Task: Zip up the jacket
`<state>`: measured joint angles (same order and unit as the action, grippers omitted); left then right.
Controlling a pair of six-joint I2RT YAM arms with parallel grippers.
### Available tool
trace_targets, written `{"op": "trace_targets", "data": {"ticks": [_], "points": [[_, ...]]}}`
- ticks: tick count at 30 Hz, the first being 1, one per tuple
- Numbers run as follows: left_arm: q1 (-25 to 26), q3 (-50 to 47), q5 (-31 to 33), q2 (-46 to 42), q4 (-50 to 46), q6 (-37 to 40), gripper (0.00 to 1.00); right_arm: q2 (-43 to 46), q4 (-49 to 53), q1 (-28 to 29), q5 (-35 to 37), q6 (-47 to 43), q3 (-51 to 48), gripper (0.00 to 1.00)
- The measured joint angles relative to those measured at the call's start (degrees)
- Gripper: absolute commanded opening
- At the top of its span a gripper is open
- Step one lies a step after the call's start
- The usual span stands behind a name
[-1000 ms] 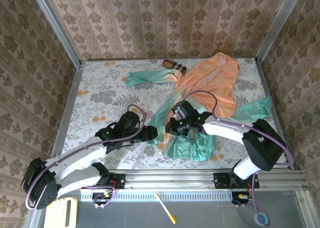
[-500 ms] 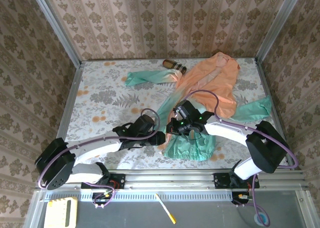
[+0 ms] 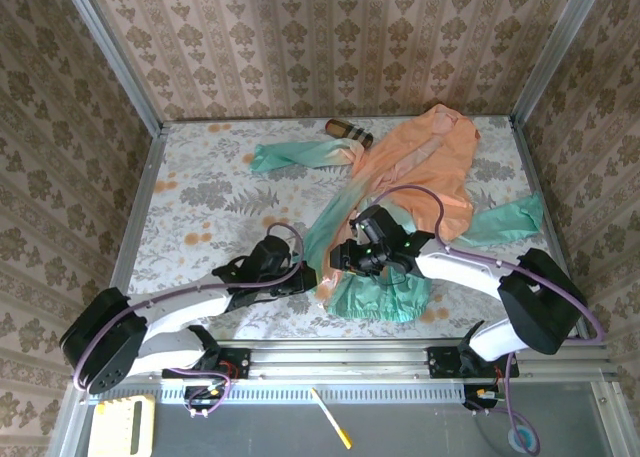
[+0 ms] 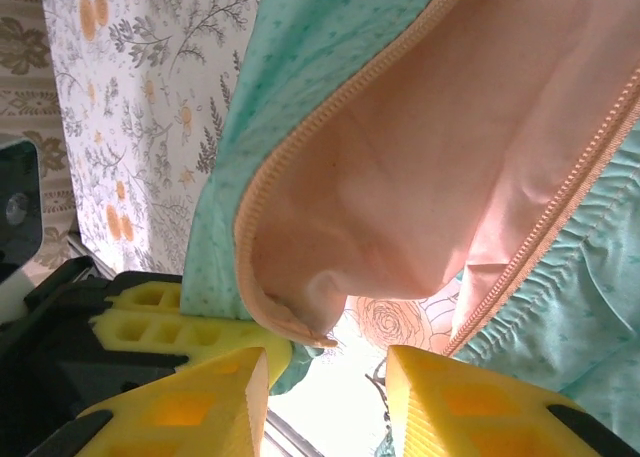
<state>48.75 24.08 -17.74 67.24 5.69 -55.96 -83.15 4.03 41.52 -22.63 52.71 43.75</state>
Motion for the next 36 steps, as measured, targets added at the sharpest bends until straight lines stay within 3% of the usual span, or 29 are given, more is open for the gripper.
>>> {"op": "trace_targets", "data": {"ticks": [9,21,26,30,32,36], "points": [[-4.3,-3.2,-7.5,-0.3,9.0,-2.4,0.0,1.8,-3.5,0.0,-0.6,0.0,-3.0,0.45],[-5.7,-3.4,-13.5,0.5,12.8,-2.8,0.0,0.2,-9.5,0.0,-2.1,0.2,-3.0,0.42],[-5.7,-3.4,-14.1,0.5,12.8,-2.8,0.0,-1.0,-9.9,0.0,-2.1,0.0,-2.7,0.32],[-6.1,-3.4,-14.6,0.5,12.8,-2.8,0.0,-2.0,-10.1,0.0,-2.5,-0.3,-2.3,0.11],[-6.5,-3.4,-15.0,0.5,12.5,-2.7,0.06,-2.2,-10.2,0.0,-3.0,-0.2,-1.9,0.02],[-7.8,-2.6,-15.2,-0.5,7.4,0.2,0.28,-2.2,-9.5,0.0,-3.6,0.2,-1.0,0.0]]}}
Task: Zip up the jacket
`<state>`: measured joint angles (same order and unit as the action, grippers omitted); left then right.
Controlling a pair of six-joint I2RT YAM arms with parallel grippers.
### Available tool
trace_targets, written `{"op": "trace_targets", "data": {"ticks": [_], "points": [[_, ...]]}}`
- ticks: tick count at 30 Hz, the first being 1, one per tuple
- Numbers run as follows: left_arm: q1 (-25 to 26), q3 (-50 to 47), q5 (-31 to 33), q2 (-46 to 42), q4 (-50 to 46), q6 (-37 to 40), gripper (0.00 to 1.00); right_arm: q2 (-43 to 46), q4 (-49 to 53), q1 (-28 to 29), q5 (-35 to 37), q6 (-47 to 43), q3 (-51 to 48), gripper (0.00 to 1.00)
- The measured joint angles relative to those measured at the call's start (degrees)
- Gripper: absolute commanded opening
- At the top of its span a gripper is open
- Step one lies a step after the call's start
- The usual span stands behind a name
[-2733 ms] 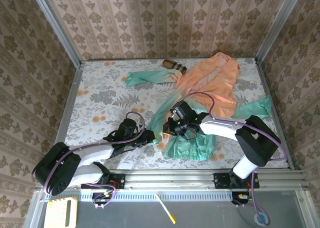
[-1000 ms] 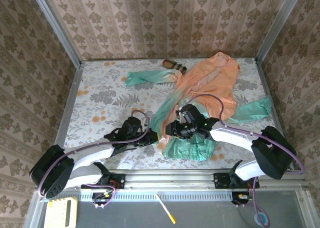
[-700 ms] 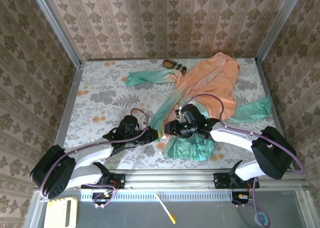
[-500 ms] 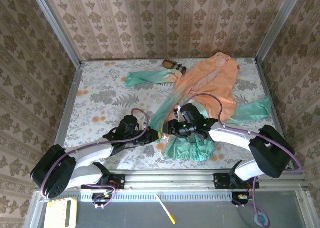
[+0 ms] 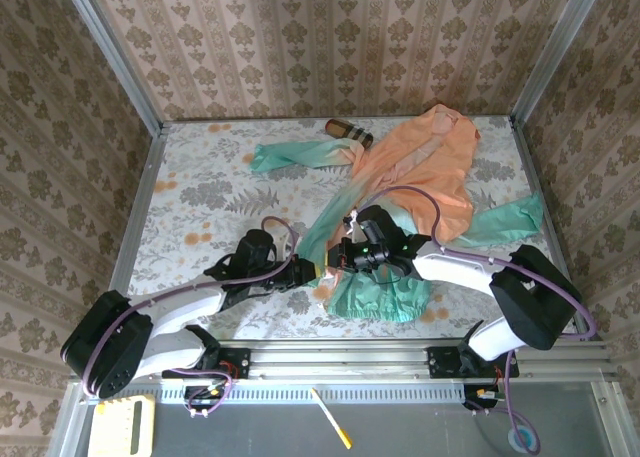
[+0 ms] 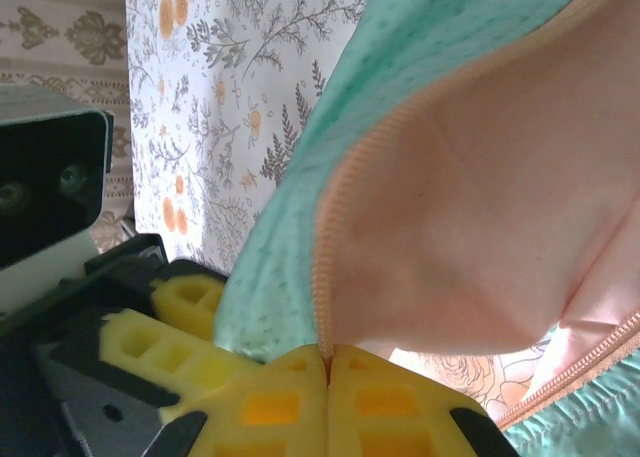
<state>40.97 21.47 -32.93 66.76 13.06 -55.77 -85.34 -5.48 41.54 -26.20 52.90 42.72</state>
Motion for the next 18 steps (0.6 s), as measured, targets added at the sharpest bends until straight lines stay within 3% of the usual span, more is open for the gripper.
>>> {"op": "trace_targets", "data": {"ticks": [4,7,11,18], "points": [[-0.3,4.7,2.4,-5.4,-12.8,4.2,0.31,0.3,3.1,0.0,0.0,0.2,1.4,0.0],[-0.3,8.3,5.8,-10.8,-20.2,6.4,0.21,1.4,5.0,0.0,0.0,0.9,1.9,0.0],[0.3,10.2,9.6,-15.9,-25.0,7.6,0.17,3.0,7.5,0.0,0.0,1.4,2.3,0.0],[8.9,11.1,15.6,-15.1,-27.3,6.3,0.33,6.3,11.4,0.0,0.2,1.6,2.6,0.0]]}}
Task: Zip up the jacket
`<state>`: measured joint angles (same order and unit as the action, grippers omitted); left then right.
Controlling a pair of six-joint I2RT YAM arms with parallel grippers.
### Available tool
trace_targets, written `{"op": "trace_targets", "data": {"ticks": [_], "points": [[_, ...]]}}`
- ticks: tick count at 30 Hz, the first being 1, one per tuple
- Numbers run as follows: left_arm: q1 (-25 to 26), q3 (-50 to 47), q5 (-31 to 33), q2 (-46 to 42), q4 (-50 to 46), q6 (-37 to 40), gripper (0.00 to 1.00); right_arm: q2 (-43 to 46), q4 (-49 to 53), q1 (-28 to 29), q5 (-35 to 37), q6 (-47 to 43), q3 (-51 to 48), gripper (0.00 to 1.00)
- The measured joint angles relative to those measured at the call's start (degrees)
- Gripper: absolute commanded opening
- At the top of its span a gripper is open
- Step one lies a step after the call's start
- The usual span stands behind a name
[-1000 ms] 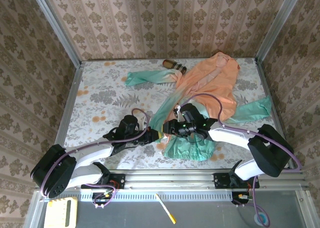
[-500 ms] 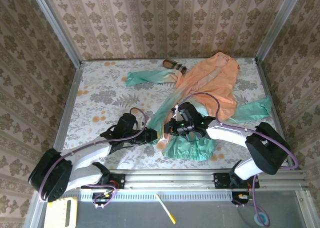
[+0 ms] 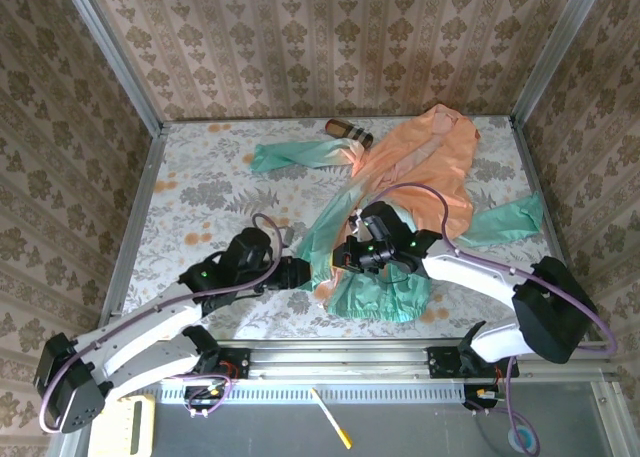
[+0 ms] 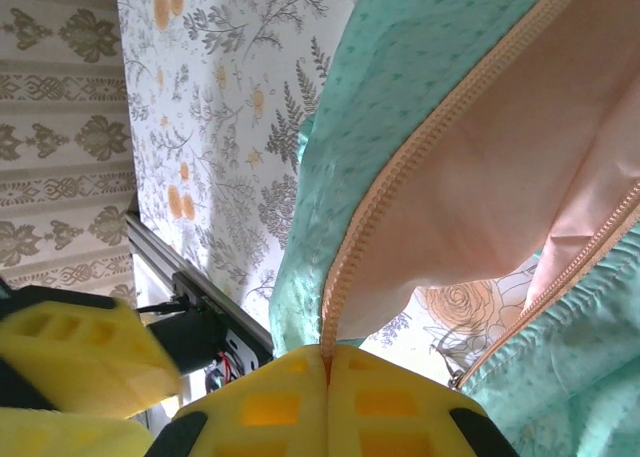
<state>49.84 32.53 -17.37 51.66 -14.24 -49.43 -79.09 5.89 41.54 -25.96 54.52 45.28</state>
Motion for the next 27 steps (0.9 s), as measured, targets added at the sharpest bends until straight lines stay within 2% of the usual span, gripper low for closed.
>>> {"op": "trace_targets", "data": {"ticks": [2,5,18,27], "points": [[0.8,-0.6,0.4,1.0,2.5,-1.5,0.4,0.7,0.2,0.0,0.0,0.2,0.0,0.0],[0.9,-3.5,0.7,2.1,8.4,-4.0,0.41,0.9,0.2,0.0,0.0,1.1,0.0,0.0],[0.3,-14.8,-3.6,5.9,30.2,-12.5,0.37,0.0,-5.0,0.0,-0.8,5.9,-2.1,0.0],[-0.4,-16.4,-7.1,11.7,41.0,-15.4,0.32,-1.6,-6.3,0.0,-1.1,7.2,-2.7,0.0]]}}
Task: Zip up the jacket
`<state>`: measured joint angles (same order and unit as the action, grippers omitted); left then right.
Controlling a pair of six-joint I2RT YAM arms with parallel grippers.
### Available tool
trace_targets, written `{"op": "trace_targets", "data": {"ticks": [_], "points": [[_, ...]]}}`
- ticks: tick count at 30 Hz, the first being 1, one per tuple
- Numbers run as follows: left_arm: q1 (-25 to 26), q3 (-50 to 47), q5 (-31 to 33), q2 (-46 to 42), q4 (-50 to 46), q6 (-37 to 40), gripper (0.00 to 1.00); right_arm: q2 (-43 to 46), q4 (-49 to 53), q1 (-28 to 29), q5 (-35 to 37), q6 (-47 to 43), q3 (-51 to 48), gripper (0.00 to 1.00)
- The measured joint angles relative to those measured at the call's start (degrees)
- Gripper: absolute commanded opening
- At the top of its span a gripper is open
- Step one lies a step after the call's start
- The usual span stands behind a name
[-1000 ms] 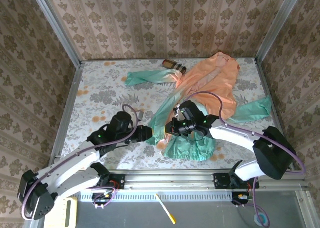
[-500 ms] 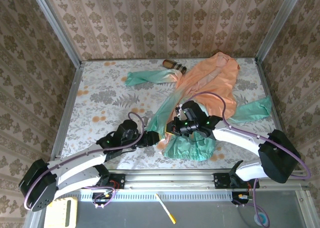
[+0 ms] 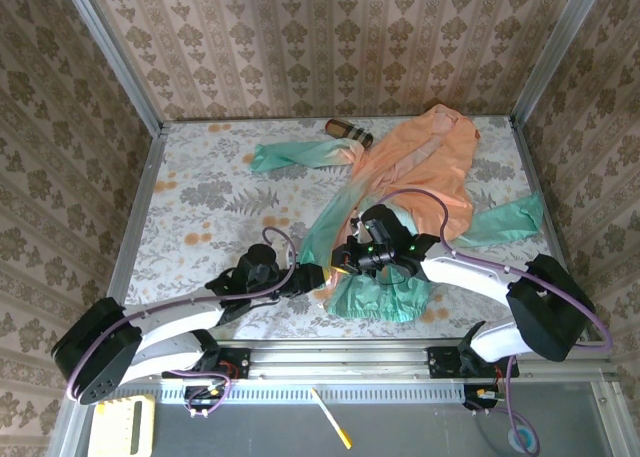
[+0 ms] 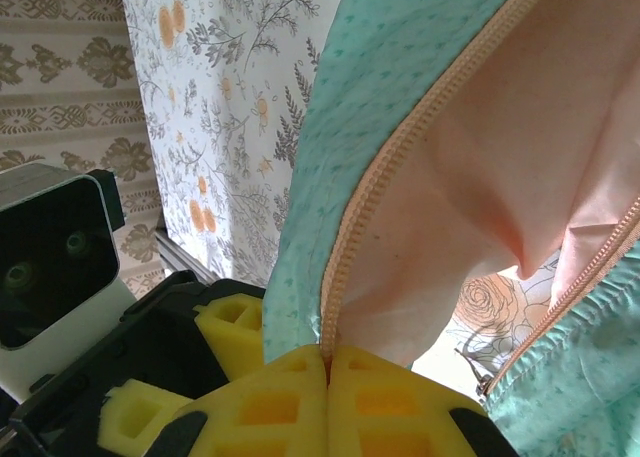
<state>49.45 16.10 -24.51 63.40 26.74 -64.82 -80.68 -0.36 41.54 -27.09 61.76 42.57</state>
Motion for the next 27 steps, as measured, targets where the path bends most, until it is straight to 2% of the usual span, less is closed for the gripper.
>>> {"op": "trace_targets", "data": {"ticks": [13,23,27], "points": [[-3.7,-1.4,-1.8,-3.1,1.6,-1.0,0.17,0.0,-0.8,0.0,0.0,0.0,0.0,0.0],[-4.2,-1.5,-5.7,0.4,3.6,-1.0,0.17,0.0,-0.7,0.0,0.0,0.0,0.0,0.0],[-4.2,-1.5,-7.3,2.9,5.4,-1.0,0.02,0.0,-0.5,0.3,0.0,-0.1,0.0,0.0]]}}
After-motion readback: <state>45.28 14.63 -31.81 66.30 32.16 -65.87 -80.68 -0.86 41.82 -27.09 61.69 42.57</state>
